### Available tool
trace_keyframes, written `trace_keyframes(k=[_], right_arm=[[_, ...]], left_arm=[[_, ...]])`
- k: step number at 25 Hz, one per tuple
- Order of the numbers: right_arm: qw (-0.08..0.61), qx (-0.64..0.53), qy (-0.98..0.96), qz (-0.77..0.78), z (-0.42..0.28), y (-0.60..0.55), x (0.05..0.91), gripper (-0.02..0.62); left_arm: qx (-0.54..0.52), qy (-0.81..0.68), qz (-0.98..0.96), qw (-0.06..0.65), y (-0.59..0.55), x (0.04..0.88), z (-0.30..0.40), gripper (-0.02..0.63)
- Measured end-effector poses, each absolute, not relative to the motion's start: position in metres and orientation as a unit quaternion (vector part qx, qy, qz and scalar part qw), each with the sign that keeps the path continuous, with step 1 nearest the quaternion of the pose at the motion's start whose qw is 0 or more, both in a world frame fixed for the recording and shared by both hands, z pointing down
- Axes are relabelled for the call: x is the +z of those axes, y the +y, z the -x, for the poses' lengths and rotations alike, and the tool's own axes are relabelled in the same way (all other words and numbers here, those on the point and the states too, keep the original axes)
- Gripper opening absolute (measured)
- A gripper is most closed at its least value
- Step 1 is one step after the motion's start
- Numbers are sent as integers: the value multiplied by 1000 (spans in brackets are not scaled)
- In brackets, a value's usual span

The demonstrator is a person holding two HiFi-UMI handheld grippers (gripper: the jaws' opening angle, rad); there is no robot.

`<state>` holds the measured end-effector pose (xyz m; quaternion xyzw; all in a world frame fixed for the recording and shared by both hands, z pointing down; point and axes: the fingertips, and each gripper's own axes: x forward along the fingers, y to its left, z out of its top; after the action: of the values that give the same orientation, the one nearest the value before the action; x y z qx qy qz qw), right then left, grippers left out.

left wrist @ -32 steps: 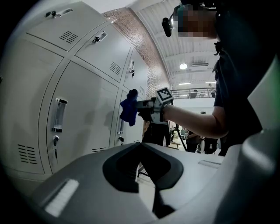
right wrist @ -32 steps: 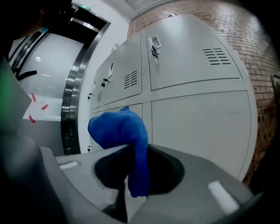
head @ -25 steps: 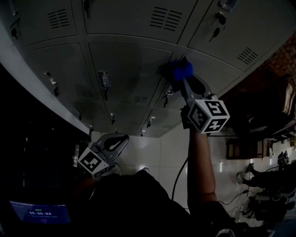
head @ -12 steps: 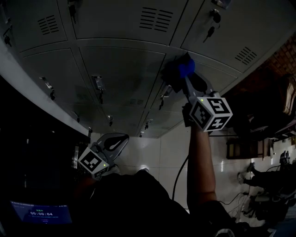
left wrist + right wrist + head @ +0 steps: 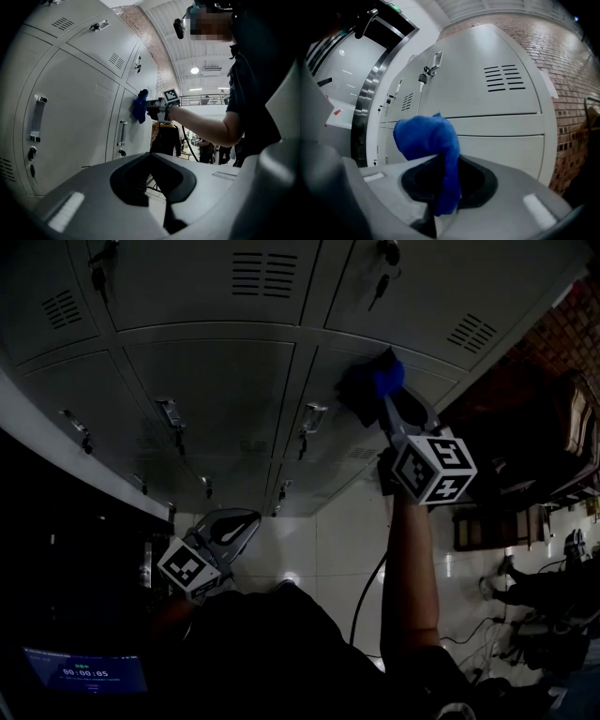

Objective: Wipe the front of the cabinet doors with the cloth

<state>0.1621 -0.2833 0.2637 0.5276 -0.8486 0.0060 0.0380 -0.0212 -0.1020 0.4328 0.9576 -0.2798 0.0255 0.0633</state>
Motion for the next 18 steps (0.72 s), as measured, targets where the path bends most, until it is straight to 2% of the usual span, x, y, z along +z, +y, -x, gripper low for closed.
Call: trace_keyframes(k=[18], right_arm=[[43, 11, -778, -627, -312, -281, 267, 72]], left_arm=[[22, -248, -966, 64, -104, 435, -33, 3]])
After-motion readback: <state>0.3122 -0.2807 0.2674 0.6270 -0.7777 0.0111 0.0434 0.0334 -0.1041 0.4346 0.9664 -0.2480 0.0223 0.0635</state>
